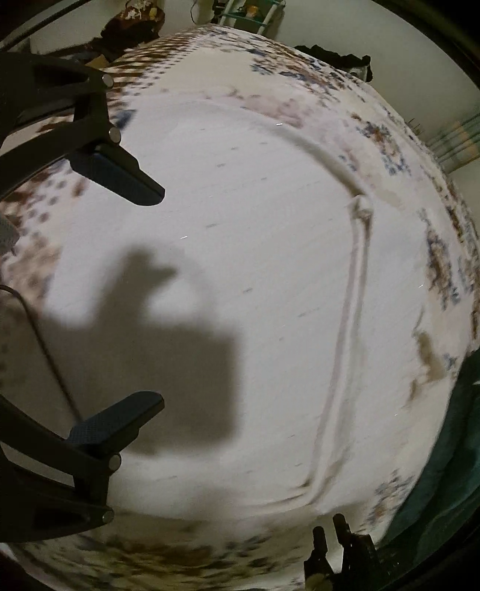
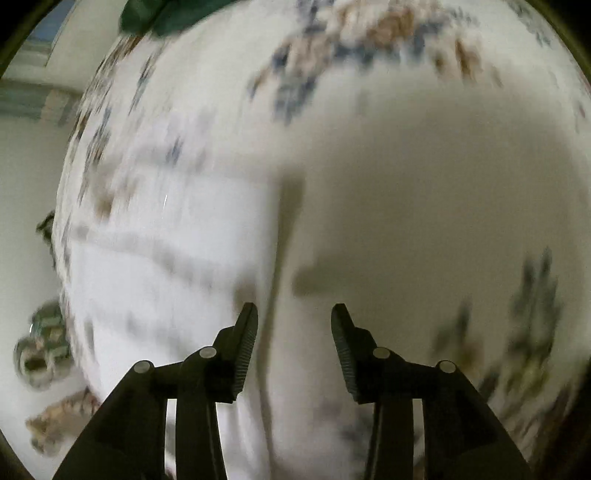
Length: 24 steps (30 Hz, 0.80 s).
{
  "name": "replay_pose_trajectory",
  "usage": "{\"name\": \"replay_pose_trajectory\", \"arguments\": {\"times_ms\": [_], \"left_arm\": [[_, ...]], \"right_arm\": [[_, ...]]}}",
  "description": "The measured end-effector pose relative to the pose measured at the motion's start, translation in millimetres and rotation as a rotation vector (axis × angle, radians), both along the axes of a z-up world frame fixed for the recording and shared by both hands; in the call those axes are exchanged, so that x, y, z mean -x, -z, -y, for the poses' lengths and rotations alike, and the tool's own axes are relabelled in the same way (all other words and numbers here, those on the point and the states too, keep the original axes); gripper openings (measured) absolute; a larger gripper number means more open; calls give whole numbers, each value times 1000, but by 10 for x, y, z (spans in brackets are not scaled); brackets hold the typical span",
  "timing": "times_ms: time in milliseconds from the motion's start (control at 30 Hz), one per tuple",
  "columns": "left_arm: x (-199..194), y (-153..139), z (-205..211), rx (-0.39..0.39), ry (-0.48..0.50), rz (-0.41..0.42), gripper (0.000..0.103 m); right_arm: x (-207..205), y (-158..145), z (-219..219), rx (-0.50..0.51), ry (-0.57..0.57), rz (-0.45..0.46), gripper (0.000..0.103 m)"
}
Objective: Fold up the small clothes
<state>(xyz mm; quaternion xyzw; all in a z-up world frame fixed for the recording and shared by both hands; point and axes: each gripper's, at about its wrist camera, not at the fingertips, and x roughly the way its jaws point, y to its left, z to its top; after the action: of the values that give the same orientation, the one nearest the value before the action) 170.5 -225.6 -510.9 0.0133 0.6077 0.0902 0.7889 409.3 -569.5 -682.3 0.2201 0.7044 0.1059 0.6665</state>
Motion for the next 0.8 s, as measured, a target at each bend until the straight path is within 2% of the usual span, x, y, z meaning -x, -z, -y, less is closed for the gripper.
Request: {"name": "replay_pose_trajectory", "arguments": {"times_ms": [67,167,200,233,300,333,400,500,567,633,700,767,800], "left_arm": [[107,43,108,12,2,-29,103],[216,125,267,28,0,-64,103],[235,140,312,32,4,-70,103],[252,153,358,33,8,-76,103],[290,149,456,38,17,-77,103],[309,144,509,48,27,-74,103],[340,157,616,58,55,-76,103],[397,251,853,77,138,-98,103],[449,339,1054,85,210,-111,103],[483,430,1210,82,260,-122,103],[500,547,1362,85,298,-130,103],[488,656,1485,99,327,-138,101],[475,697,1534,109,342,-132,90]], "right_arm": [[253,145,-174,-55,-24,-38,44],[357,363,-363,-99,-25,-32,43],[391,366,-355,-68,-10,10,19],[412,371,-344,-49,9,21,7],[487,366,-270,-31,48,24,6],[531,357,-230,-6,44,25,6],[593,370,-201,-17,32,7,6],[507,305,-117,-123,-22,-46,9],[418,240,-103,-146,-32,-66,20],[377,121,107,-166,-26,-76,45],[325,44,364,-209,15,-87,51],[243,15,623,-224,58,-96,52],[179,29,727,-229,76,-95,52]]}}
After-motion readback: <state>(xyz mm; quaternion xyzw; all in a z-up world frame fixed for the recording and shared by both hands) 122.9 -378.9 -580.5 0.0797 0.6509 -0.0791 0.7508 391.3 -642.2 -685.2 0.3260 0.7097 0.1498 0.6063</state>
